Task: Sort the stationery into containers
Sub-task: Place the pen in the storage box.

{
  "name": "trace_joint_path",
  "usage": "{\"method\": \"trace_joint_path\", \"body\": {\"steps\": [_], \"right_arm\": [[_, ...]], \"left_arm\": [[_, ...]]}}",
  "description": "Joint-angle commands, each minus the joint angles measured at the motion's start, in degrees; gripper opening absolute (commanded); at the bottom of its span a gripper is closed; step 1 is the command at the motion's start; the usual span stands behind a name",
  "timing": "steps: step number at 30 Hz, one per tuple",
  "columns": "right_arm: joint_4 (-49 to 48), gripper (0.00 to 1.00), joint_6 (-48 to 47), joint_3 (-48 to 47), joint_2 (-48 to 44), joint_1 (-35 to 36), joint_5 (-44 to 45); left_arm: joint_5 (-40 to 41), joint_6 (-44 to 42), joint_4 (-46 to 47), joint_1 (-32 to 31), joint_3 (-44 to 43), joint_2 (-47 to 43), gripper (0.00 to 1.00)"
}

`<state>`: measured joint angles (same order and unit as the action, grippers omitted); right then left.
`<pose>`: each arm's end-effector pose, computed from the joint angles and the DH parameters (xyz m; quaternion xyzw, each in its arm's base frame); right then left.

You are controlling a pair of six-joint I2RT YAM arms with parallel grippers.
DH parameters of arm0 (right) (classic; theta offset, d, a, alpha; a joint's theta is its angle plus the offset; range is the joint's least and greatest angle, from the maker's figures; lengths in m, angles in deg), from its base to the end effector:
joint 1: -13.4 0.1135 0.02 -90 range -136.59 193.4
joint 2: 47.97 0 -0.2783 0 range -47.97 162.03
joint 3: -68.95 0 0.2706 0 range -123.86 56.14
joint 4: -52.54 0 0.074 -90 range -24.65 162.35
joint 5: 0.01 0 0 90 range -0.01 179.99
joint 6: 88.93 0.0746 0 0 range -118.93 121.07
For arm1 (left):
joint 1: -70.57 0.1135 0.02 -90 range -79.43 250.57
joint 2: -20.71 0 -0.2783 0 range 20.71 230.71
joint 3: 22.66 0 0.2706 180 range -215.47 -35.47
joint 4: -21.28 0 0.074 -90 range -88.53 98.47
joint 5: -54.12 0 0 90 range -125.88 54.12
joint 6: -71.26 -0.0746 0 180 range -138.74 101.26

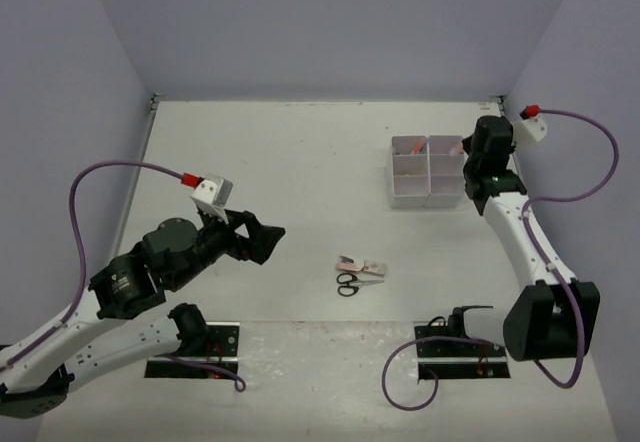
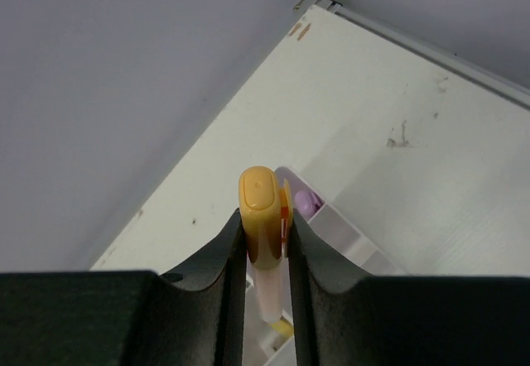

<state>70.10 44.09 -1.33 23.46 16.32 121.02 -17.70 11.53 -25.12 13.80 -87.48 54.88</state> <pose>0.3341 -0.0215 0.3276 0.4149 0.6821 0.0190 0.6018 0.1082 -0.1227 0.3684 0.0876 0.7882 -0.3191 0.5189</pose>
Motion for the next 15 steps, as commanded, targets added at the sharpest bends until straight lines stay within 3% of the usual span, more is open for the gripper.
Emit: {"method": "trace_joint_path", "body": {"steps": [1, 6, 15], "right_arm": [[-5.98, 0.0, -1.09, -3.64, 7.95, -2.14, 4.99], [-12.95, 0.0, -2.46, -2.43, 10.57, -2.65, 0.0], [-15.67, 0.0, -2.14, -3.22, 14.46, -2.65, -4.55]], "left_arm": [[4.66, -3.99, -2.24, -0.09, 5.49, -5.36, 1.0], [4.56, -4.55, 1.88, -0.09, 10.73, -12.41, 1.0], [3.8, -5.05, 2.47, -0.09, 11.4, -10.44, 1.0]]}}
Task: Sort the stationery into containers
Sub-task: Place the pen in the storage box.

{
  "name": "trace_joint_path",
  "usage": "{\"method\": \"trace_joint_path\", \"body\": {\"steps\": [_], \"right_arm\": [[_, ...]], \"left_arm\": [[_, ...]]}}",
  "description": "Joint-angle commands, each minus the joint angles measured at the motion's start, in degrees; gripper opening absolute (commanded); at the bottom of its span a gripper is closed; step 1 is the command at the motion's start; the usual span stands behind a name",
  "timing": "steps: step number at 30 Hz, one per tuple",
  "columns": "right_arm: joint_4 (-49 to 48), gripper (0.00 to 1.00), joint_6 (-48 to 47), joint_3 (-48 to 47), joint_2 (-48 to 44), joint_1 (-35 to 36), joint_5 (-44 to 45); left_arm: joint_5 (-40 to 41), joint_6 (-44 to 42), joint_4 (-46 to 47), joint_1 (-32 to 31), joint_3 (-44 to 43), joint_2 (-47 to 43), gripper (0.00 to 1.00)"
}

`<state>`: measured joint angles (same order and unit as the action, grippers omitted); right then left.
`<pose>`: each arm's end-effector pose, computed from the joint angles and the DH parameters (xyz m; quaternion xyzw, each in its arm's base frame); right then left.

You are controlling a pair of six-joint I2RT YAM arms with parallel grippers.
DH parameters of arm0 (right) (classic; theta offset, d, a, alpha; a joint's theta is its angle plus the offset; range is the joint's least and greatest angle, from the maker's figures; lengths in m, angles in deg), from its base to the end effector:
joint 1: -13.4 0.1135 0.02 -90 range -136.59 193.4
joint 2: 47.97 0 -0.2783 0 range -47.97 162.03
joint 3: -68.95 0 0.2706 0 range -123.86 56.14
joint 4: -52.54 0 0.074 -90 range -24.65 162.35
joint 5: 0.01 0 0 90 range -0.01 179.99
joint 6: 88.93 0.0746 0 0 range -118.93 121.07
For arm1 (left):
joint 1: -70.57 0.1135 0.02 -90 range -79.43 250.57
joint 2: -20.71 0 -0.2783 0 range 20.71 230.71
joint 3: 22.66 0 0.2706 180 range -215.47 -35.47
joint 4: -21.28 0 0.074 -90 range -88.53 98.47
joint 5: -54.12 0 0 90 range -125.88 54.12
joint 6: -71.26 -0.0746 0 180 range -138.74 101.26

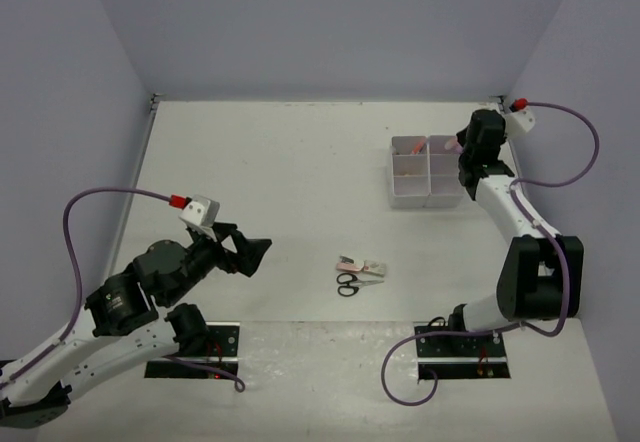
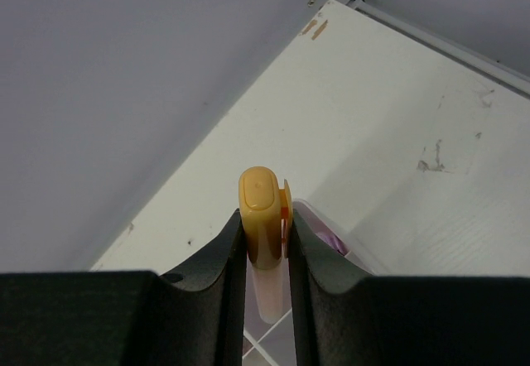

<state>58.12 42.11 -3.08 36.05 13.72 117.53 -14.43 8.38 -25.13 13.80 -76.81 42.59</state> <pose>0.3895 -0.0323 0.2918 0.4045 0.6857 0.0230 0.6047 0.0939 -0.0935 0.3266 0.0877 0.7785 -0.2945 0.5473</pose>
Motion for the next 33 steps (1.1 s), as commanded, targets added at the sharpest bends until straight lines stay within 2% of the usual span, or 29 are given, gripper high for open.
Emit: {"method": "trace_joint_path", "body": {"steps": [1, 5, 7, 11, 12, 14, 22, 26, 28, 31, 33], "right_arm": [[-3.41, 0.0, -0.21, -1.77, 2.36, -0.05, -1.21], [-2.09, 0.01, -1.05, -3.09, 4.91, 0.03, -2.31], [-1.82, 0.07, -2.08, -3.7, 6.04, -0.05, -3.53], [-0.36, 0.42, -2.98, -4.92, 6.84, -0.05, -6.05], [0.15, 0.56, -2.34, -4.94, 6.93, -0.05, -6.57], [0.29, 0.63, -2.19, -4.77, 6.51, -0.05, -7.48], [1.69, 0.66, -3.16, -4.5, 3.42, -0.05, -8.47], [5.09, 0.73, -6.26, -3.03, -4.9, 1.4, -10.31], [5.45, 0.77, -9.58, -1.04, -10.58, 4.29, -10.93], [11.82, 0.78, -12.16, -0.45, -16.41, 7.96, -17.95], [15.17, 0.78, -13.19, -0.39, -19.81, 10.47, -30.02]], "left_arm": [[0.52, -1.9, 2.4, -0.09, 0.65, 2.36, 1.0], [0.34, -1.98, 2.31, -0.09, 0.56, 2.91, 1.0], [0.26, -1.98, 2.48, -0.09, 0.82, 2.56, 1.0], [-0.17, -2.24, 2.84, -0.09, 1.08, 2.11, 1.0], [-0.35, -2.33, 2.84, -0.09, 1.09, 2.03, 1.0], [-0.45, -2.34, 3.01, -0.09, 1.09, 2.03, 1.0], [-0.71, -2.6, 3.19, -0.09, 1.18, 1.85, 1.0], [-0.37, -2.51, 3.1, -0.09, 1.17, 1.85, 1.0], [-0.12, -2.34, 3.02, -0.09, 1.17, 2.1, 1.0], [0.36, -2.24, 2.75, 0.0, 1.09, 2.39, 1.0], [0.81, -1.98, 2.57, 0.01, 0.99, 2.65, 1.0]]}}
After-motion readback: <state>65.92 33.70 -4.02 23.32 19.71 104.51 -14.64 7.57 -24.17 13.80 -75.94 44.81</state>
